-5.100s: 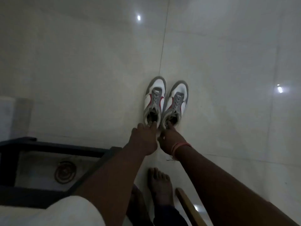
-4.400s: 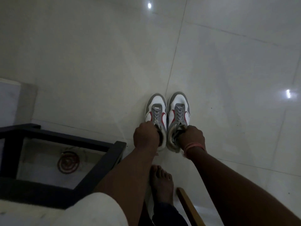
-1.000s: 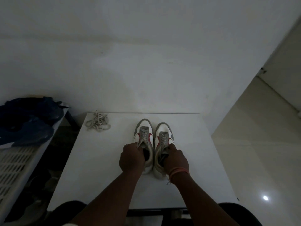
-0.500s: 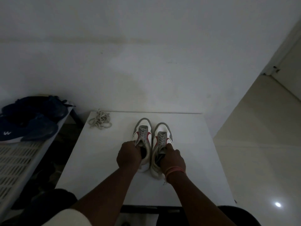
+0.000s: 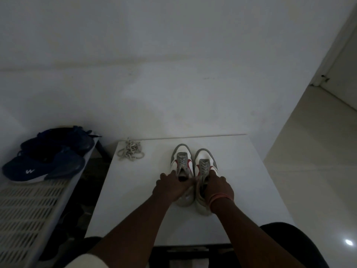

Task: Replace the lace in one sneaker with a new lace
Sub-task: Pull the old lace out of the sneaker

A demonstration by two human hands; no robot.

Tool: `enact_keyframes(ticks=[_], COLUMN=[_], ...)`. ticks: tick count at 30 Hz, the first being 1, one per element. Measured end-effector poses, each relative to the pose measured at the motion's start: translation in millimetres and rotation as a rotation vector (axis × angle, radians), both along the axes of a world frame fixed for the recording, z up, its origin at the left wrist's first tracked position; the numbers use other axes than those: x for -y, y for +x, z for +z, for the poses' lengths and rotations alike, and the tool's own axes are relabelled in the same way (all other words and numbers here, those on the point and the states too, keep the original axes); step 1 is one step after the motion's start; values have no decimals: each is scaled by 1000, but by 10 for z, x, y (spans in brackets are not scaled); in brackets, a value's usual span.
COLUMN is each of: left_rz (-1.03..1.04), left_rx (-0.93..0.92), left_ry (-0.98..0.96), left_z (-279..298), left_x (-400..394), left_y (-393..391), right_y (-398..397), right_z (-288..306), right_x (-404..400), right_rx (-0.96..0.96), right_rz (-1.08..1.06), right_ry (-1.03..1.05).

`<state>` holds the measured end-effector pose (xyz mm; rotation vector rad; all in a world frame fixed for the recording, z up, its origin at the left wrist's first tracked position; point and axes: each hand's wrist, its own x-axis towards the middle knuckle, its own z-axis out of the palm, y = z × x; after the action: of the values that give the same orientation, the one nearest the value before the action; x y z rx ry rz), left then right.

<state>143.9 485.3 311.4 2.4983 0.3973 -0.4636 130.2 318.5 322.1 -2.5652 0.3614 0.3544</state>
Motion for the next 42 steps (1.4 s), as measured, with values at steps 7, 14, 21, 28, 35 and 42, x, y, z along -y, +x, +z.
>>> enact_keyframes(ticks=[7,14,21,28,35,42], left_rz=[-112,-295,-296,-120,-64,-67], left_rx=[-27,228,542,574,367,374], left_ry=[94,380,518,209,-259,-148], left_z=[-52,-119,-163,-326,-46,33], left_x=[-179,-584,-463,-528,-189,-139], left_y=[275,1044,1571,1634,212,-549], right_y=[-160,-351,77,290,178,-322], right_z=[82,50,-35,-87,-10,6], right_x=[-47,-298,-438,-458,-392,-327], right_rx=[-28,-17,13,54,44,69], right_rz=[52,134,127,150,200,207], right_ry=[10,-4,19,27,18,46])
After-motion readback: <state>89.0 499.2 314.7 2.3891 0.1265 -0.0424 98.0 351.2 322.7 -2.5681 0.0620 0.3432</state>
